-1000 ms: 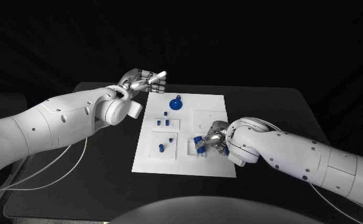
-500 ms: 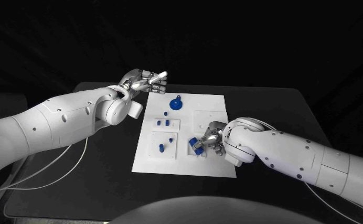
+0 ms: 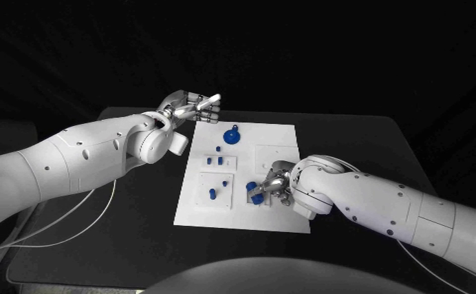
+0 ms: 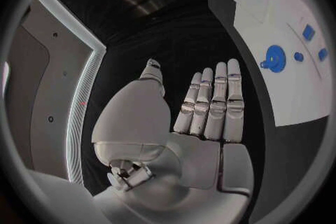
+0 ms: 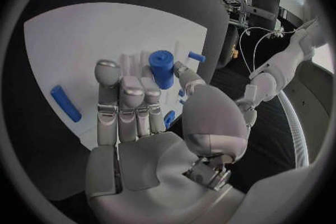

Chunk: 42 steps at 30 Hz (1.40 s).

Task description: Assemble the parts on the task board

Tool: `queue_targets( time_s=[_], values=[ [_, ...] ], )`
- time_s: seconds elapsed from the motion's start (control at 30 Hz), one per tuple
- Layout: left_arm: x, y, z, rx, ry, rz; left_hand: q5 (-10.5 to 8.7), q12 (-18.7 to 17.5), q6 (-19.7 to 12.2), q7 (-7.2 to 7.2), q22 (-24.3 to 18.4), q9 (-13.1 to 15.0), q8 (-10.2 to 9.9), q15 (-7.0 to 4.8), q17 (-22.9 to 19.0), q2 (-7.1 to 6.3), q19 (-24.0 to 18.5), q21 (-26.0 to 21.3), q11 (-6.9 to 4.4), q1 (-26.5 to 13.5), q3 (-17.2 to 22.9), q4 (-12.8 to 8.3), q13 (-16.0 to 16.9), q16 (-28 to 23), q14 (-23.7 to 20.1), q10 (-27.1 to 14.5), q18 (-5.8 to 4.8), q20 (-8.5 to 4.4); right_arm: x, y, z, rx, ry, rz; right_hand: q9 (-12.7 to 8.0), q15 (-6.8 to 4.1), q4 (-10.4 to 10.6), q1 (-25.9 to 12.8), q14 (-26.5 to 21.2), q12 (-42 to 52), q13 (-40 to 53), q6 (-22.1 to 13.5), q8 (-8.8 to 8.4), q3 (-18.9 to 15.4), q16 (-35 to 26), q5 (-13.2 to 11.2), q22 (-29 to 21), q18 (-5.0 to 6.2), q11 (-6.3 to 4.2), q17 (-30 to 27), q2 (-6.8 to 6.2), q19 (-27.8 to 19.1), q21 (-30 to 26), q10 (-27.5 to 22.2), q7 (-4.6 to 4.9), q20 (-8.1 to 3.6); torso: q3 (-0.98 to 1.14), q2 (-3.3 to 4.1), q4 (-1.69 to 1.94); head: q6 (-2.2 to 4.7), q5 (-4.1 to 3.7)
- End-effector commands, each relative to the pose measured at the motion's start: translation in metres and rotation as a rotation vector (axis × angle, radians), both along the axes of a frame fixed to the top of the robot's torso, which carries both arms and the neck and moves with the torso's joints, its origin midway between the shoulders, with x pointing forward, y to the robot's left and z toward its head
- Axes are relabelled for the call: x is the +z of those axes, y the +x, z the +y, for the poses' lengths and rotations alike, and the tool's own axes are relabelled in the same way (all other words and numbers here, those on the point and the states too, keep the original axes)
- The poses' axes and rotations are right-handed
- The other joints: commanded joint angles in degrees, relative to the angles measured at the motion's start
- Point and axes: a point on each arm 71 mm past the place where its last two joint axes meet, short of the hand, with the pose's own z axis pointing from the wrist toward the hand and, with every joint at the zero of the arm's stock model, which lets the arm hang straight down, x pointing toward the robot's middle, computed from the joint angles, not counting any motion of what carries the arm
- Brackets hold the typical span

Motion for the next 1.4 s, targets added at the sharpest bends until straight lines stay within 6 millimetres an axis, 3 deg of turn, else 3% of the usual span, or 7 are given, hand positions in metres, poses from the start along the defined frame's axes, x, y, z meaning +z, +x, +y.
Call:
queue_targets(
  time_s=[0.03,0.17,0.37,0.73,1.13,1.27,1.4],
  values=[
    [0.001,-0.001,-0.003,-0.022,-0.004,0.0,-0.12,-0.2,-0.3,-0.07,-0.1,0.0,-0.1,-0.03,0.0,0.69,-0.2,-0.1,-0.02,0.0,0.1,-0.2,0.0,0.0,-0.4,-0.5,-0.21,0.04,-0.003,-0.002,0.002,0.019,0.0,0.013,0.1,-0.31,2.8,-0.9,0.0,-0.1,-0.1,0.6,-0.17,1.3,0.2,-2.6,0.1,0.09,0.03,0.2,-2.17,2.9,0.0,0.3,-0.08,-0.03,-0.01,0.01,0.03,-0.01,-0.04],
    [0.0,-0.001,-0.002,-0.021,-0.003,0.001,-0.12,-0.2,-0.3,-0.08,-0.1,0.0,-0.1,-0.01,0.0,0.72,-0.2,-0.1,0.0,-0.1,0.1,-0.2,0.0,0.0,-0.5,-0.6,-0.2,0.07,-0.003,-0.002,0.002,0.023,0.0,0.014,0.3,-0.3,5.3,-2.5,0.0,-0.2,-0.3,1.0,-0.18,5.7,0.3,-7.5,0.2,0.05,0.0,0.4,-2.75,2.9,0.1,0.3,-0.18,-0.01,0.0,0.02,0.02,-0.02,-0.18],
    [0.0,-0.001,-0.002,-0.021,-0.001,0.002,-0.12,-0.2,-0.3,-0.08,-0.1,0.0,-0.1,-0.01,0.0,0.72,-0.2,-0.1,0.0,-0.1,0.1,-0.2,0.0,0.0,-0.5,-0.6,-0.2,0.07,-0.002,-0.003,0.003,0.033,0.005,0.015,0.1,-0.43,6.7,-5.9,0.0,-0.2,-0.3,1.4,-0.14,8.4,0.4,-8.7,0.4,-0.1,-0.06,0.7,-3.79,2.9,0.1,0.4,-0.25,-0.2,0.03,0.03,-0.02,0.01,-0.24],
    [0.0,-0.001,-0.002,-0.02,0.001,0.003,-0.12,-0.2,-0.2,-0.08,-0.1,0.0,-0.1,0.01,0.0,0.8,-0.3,-0.1,0.01,-0.2,0.1,-0.2,0.0,0.0,-0.6,-0.6,-0.19,0.09,-0.001,-0.003,0.004,0.035,0.018,0.003,-0.2,-0.54,9.3,-7.9,0.1,-0.2,-0.1,2.2,-0.13,3.8,0.2,-8.7,0.7,-0.42,-0.23,1.2,-1.9,2.9,0.3,0.8,-0.51,-0.39,0.02,0.05,0.02,0.0,-0.37],
    [0.0,-0.001,0.0,-0.016,0.005,0.004,-0.12,-0.2,-0.2,-0.08,-0.1,0.0,-0.1,0.01,0.0,0.8,-0.3,-0.1,0.01,-0.2,0.1,-0.2,0.0,0.0,-0.6,-0.6,-0.19,0.09,0.003,-0.006,0.002,0.041,0.034,-0.01,0.2,-0.62,14.5,-6.7,0.2,-0.4,0.2,2.8,-0.13,0.3,0.1,-8.7,0.9,-0.51,-0.34,1.6,-3.69,2.9,0.4,1.0,-0.69,-0.48,0.01,0.04,0.03,-0.13,-0.26],
    [0.0,-0.001,0.001,-0.014,0.006,0.004,-0.12,-0.2,-0.2,-0.09,-0.1,0.0,-0.1,0.03,0.0,0.84,-0.3,-0.1,0.01,-0.2,0.1,-0.2,0.0,0.0,-0.7,-0.6,-0.17,0.12,0.004,-0.007,-0.002,0.049,0.032,-0.014,0.3,-0.61,14.2,-5.9,0.2,-0.4,0.2,2.9,-0.1,0.4,0.1,-8.7,0.9,-0.5,-0.35,1.7,-3.48,2.9,0.4,1.0,-0.72,-0.46,0.0,0.01,0.02,-0.22,-0.17],
    [0.0,-0.001,0.001,-0.013,0.008,0.004,-0.12,-0.2,-0.2,-0.09,-0.1,0.0,-0.1,0.03,0.0,0.84,-0.3,-0.1,0.01,-0.2,0.1,-0.2,0.0,0.0,-0.7,-0.6,-0.17,0.12,0.005,-0.009,-0.008,0.067,0.03,-0.016,0.6,-0.62,10.7,-2.4,0.2,-0.3,0.3,3.3,-0.01,1.4,-0.1,-8.7,0.9,-0.51,-0.4,1.6,-4.06,2.9,0.3,1.0,-0.81,-0.45,0.0,-0.02,-0.01,-0.22,-0.12]
  ],
)
